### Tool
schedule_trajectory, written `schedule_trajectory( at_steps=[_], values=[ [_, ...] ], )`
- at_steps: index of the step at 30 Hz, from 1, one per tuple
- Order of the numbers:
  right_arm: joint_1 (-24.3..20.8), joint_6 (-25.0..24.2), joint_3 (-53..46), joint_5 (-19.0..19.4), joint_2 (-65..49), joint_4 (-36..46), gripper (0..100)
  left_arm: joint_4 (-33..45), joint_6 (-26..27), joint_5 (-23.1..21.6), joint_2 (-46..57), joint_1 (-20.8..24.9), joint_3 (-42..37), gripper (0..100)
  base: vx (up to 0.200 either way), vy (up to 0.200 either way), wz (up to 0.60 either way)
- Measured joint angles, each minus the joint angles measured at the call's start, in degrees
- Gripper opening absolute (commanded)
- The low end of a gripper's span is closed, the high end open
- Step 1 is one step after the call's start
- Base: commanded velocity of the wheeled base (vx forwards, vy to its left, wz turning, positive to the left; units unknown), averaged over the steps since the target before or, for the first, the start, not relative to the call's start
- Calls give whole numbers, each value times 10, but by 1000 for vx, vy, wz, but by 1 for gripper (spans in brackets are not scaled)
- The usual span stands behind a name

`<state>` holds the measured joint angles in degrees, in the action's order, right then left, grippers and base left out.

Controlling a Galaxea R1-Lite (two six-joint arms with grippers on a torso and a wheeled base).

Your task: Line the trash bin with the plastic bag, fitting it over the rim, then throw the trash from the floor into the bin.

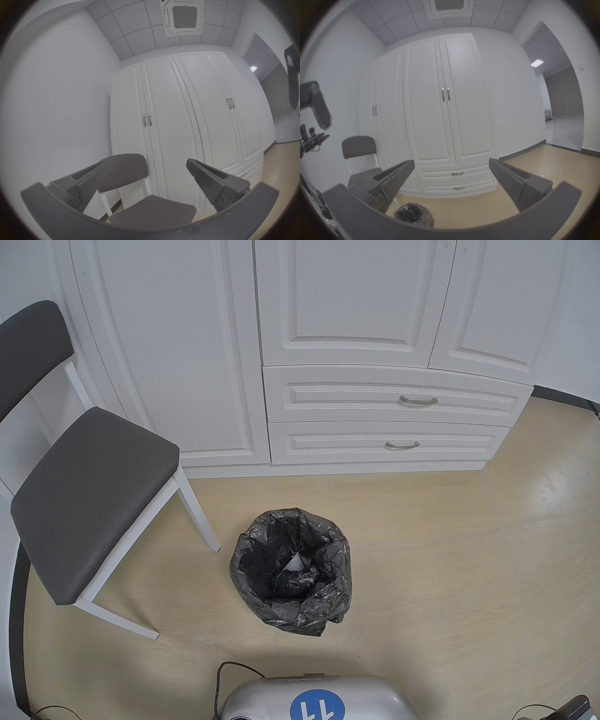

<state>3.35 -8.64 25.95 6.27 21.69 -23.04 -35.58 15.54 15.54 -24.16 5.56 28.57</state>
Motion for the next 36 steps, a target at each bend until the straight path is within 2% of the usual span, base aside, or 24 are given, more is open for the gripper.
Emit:
schedule_trajectory(
  at_steps=[7, 14, 18, 23, 30, 36],
  values=[
    [-24, -39, -3, -4, -148, 70, 100, 143, -30, -3, 98, -16, 21, 100, 0, 0, 0],
    [-33, -38, -28, -11, -196, 80, 100, 180, -45, -15, 160, -34, 20, 100, 0, 0, 0],
    [-34, -29, -31, -37, -205, 79, 100, 198, -47, -20, 189, -41, 9, 100, 0, 0, 0],
    [-34, 13, -35, -68, -209, 79, 100, 221, -69, -22, 217, -50, -20, 100, 0, 0, 0],
    [-34, 66, -47, -84, -211, 67, 100, 201, -87, -25, 230, -54, -95, 100, 0, 0, 0],
    [-34, 95, -90, -103, -211, -7, 100, 194, -88, -49, 234, -55, -173, 100, 0, 0, 0]
  ],
)
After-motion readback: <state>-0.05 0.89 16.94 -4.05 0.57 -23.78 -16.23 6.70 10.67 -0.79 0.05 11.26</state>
